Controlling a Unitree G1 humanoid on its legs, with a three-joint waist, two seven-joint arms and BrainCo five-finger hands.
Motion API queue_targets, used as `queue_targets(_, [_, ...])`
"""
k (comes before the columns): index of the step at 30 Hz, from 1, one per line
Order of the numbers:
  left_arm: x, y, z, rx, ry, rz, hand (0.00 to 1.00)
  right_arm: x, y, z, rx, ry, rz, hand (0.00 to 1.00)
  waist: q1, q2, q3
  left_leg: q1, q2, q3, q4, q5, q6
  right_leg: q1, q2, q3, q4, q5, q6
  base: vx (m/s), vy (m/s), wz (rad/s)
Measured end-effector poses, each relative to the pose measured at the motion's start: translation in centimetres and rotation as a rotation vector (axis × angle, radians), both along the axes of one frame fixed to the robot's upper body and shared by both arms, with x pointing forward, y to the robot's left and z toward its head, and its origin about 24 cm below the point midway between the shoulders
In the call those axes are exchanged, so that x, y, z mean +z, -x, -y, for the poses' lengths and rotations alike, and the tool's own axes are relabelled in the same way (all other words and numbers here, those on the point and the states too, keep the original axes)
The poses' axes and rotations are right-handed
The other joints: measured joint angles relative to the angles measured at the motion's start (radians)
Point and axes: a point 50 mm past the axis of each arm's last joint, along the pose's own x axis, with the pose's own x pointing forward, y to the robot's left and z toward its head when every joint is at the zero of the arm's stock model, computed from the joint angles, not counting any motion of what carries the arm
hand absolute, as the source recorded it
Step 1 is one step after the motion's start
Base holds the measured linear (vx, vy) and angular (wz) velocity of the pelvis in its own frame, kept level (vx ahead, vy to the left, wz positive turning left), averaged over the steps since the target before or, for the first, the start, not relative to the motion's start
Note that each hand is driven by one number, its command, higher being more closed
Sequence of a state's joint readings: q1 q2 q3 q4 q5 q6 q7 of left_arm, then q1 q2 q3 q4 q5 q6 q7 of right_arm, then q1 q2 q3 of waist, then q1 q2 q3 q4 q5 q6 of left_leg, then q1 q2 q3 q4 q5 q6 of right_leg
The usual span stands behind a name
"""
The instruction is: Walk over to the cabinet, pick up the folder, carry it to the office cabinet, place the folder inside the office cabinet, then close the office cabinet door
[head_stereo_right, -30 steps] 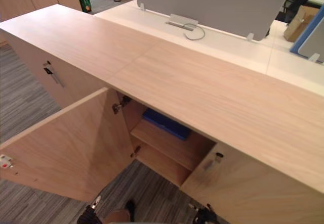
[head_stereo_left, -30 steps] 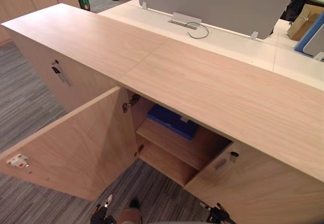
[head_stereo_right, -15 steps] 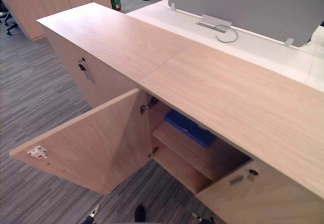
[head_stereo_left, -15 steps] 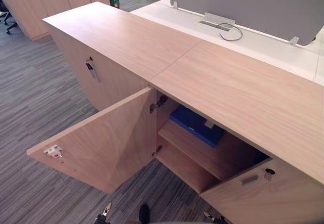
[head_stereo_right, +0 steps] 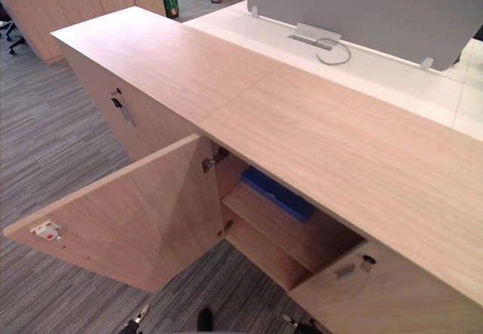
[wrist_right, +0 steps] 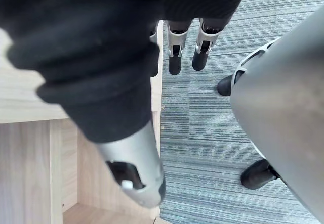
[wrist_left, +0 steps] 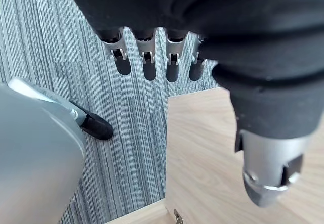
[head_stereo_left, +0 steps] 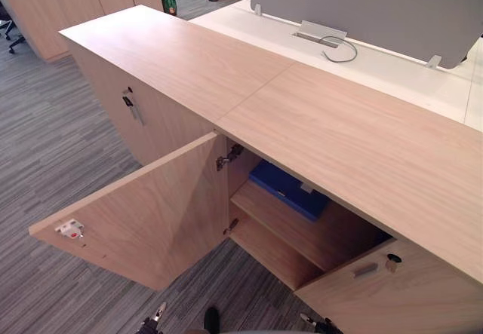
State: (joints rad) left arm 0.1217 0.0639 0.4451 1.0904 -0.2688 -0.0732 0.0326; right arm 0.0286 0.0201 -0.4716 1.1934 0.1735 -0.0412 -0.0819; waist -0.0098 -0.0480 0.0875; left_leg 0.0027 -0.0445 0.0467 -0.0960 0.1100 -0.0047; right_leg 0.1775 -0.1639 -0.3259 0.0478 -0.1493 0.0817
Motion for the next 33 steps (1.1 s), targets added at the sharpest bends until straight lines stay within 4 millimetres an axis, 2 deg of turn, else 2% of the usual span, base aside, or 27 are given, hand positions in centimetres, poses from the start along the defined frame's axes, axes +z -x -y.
queue_targets(3, [0.3, 0.5, -1.5, 0.013, -0.062, -0.032, 0.00, 0.0, 0.0, 0.1, -0.005, 0.002, -0.001, 0.00, 0.000, -0.003, 0.010, 0.000, -0.001, 0.000, 0.000, -0.002, 0.000, 0.004, 0.000, 0.000, -0.007, 0.000, 0.000, 0.00, 0.000, 0.00])
queue_targets(6, [1.6, -0.2, -4.8, 0.083, -0.161, 0.000, 0.00, 0.0, 0.0, 0.2, -0.003, 0.007, -0.002, 0.00, 0.001, -0.002, 0.019, 0.003, -0.001, 0.001, 0.000, -0.006, -0.001, 0.011, 0.002, 0.001, -0.017, 0.000, 0.000, 0.00, 0.000, 0.00])
queue_targets(7, [2.5, -0.7, -6.6, 0.105, -0.214, 0.024, 0.00, 0.0, 0.1, 0.3, 0.005, 0.011, -0.005, 0.00, 0.002, -0.001, 0.020, 0.003, -0.001, 0.001, 0.000, -0.008, -0.002, 0.013, 0.003, 0.002, -0.022, 0.000, 0.000, 0.00, 0.000, 0.00])
queue_targets(8, [3.0, -1.0, -7.5, 0.114, -0.242, 0.040, 0.00, 0.0, 0.1, 0.3, 0.012, 0.013, -0.007, 0.00, 0.002, -0.001, 0.020, 0.003, 0.000, 0.001, 0.000, -0.009, -0.003, 0.014, 0.003, 0.002, -0.024, 0.000, 0.000, 0.00, 0.000, 0.00])
queue_targets(10, [5.2, -2.8, -10.7, 0.105, -0.361, 0.095, 0.00, 0.0, 0.1, 0.5, 0.004, 0.017, -0.006, 0.00, 0.005, 0.001, 0.021, 0.003, 0.001, 0.002, 0.000, -0.012, -0.006, 0.015, 0.005, 0.003, -0.026, 0.000, -0.002, 0.00, 0.000, 0.00])
queue_targets(13, [7.6, -5.0, -13.0, 0.097, -0.465, 0.154, 0.00, 0.1, 0.2, 0.9, -0.015, 0.019, -0.007, 0.00, 0.009, 0.003, 0.023, 0.007, 0.004, 0.010, 0.000, -0.018, -0.009, 0.015, 0.006, 0.011, -0.026, 0.000, -0.004, 0.01, 0.004, -0.07])
queue_targets(17, [9.2, -7.3, -13.9, 0.091, -0.506, 0.213, 0.00, 0.1, 0.3, 0.9, -0.011, 0.012, -0.007, 0.00, 0.010, 0.004, 0.025, 0.019, 0.008, 0.025, 0.000, -0.031, -0.009, 0.016, 0.007, 0.033, -0.026, 0.001, -0.007, 0.00, 0.013, -0.17])
queue_targets(25, [12.4, -11.3, -15.5, -0.043, -0.620, 0.243, 0.00, 0.1, 0.2, 0.9, 0.002, -0.002, 0.009, 0.00, 0.021, 0.007, 0.027, 0.021, 0.024, 0.025, 0.002, -0.036, -0.016, 0.014, 0.023, 0.035, -0.020, 0.008, -0.018, 0.00, 0.000, 0.00])
queue_targets(27, [13.1, -12.4, -15.5, -0.108, -0.662, 0.231, 0.00, 0.1, 0.1, 0.9, 0.005, -0.003, 0.012, 0.00, 0.027, 0.011, 0.030, 0.027, 0.027, 0.026, 0.004, -0.036, -0.016, 0.013, 0.024, 0.037, -0.010, 0.008, -0.018, 0.00, 0.000, 0.00])
queue_targets(33, [14.1, -13.7, -15.0, -0.216, -0.740, 0.212, 0.00, 0.1, 0.3, 0.7, 0.042, -0.008, 0.007, 0.00, 0.053, 0.014, 0.031, 0.032, 0.033, 0.027, 0.005, -0.036, -0.017, 0.005, 0.024, 0.045, 0.010, 0.008, -0.018, -0.03, 0.007, -0.02])
